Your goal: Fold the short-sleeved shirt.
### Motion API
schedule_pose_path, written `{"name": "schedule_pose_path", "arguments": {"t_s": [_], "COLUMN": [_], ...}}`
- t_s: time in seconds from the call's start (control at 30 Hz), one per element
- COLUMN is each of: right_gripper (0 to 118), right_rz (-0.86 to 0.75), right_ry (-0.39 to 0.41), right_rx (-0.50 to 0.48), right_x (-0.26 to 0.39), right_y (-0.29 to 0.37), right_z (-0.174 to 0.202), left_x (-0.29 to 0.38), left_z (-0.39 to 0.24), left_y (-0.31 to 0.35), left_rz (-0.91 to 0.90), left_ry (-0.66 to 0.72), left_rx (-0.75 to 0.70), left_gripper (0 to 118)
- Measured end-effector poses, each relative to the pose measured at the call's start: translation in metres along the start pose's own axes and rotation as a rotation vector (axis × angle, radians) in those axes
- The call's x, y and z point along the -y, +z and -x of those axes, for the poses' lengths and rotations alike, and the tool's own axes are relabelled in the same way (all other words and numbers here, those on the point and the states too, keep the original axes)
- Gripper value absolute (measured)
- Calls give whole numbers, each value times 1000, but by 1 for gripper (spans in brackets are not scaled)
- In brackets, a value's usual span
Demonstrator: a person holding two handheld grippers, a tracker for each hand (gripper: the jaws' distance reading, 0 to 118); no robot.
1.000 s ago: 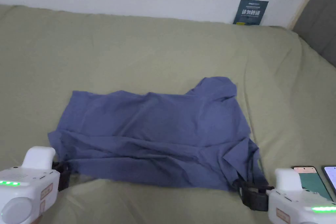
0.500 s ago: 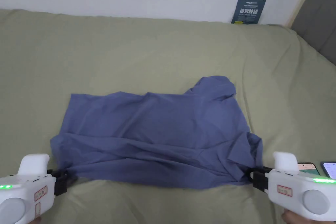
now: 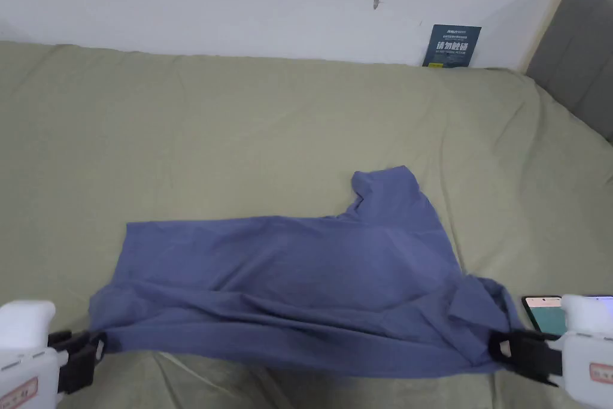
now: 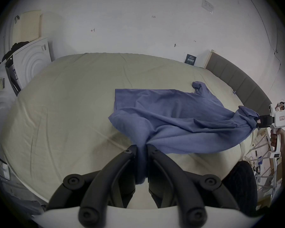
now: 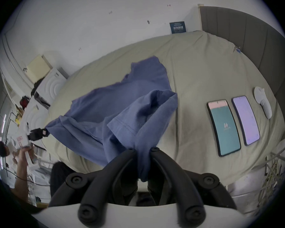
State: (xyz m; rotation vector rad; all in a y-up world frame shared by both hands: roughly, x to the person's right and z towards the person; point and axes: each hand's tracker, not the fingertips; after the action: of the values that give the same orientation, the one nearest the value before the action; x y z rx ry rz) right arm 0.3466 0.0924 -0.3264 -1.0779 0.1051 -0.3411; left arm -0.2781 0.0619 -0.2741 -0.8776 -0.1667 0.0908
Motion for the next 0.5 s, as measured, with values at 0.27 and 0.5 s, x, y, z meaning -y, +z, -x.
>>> {"name": "schedule_pose_path", "arguments": {"t_s": [0.27, 0.5], "right_gripper": [18, 118], "right_rz": [-35, -317], "right_ry": [38, 137], "right_rx": [28, 8], "right_x": [69, 126], "right_y": [-45, 9], "right_z": [-39, -4], "left_x": [60, 61], "left_z": [4, -26], "left_y": [-27, 45], "left_rz": [67, -142], "left_ry": [68, -17], "left_rx": [-35, -171], "left_gripper": [20, 118]}}
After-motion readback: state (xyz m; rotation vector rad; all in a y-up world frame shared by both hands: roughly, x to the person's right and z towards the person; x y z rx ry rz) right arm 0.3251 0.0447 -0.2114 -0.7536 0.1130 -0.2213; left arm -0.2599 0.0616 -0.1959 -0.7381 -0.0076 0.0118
